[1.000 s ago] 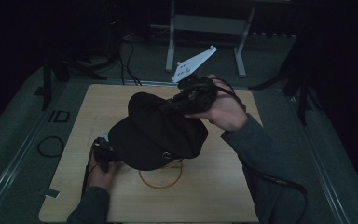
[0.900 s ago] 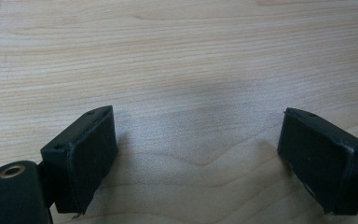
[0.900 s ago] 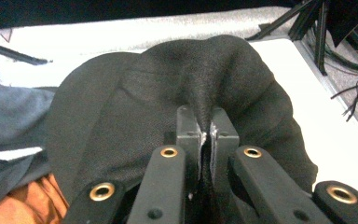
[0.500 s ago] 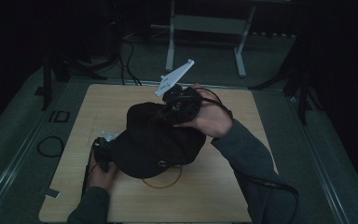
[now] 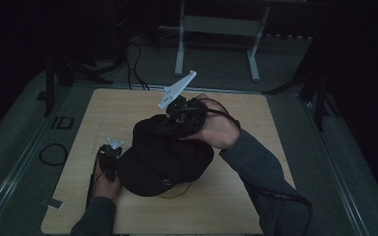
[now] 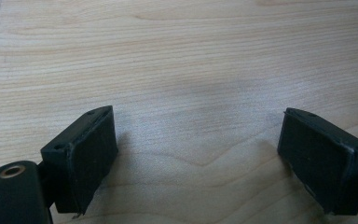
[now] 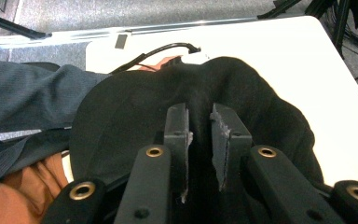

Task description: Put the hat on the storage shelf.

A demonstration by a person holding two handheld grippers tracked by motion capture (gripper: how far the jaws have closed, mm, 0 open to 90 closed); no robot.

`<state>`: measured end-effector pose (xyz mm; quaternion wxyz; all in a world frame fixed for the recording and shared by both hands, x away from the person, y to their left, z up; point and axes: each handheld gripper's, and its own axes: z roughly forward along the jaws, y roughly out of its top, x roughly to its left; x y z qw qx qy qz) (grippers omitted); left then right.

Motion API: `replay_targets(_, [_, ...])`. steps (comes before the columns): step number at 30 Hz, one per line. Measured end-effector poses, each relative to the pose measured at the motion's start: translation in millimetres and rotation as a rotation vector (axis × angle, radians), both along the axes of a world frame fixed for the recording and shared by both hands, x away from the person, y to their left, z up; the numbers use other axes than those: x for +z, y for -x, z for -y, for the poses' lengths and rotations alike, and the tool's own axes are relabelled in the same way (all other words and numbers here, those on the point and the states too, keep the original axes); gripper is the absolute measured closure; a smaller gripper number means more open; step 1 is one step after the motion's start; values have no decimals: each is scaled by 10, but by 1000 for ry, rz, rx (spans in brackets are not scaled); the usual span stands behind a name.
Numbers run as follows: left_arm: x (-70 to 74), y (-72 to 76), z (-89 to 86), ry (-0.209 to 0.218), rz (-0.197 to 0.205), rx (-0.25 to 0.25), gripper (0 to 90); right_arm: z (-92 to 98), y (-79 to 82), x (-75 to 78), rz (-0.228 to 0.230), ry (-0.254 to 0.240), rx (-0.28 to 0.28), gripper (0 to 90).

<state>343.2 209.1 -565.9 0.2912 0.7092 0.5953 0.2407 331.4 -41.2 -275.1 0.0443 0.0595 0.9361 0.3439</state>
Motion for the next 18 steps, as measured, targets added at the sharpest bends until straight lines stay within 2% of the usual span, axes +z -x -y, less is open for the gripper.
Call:
replay_targets(3, [-3,-1,3,3,4,3,112,-1,8,15,7,-11,-1,785])
replay_targets(9, [-4,-1,3,3,5,4,112,30,-8,14,12,-9,-13,743])
replay_targets(18, [-4,-1,3,3,5,4,112,195,-109,-73,-6,-34,-53,706])
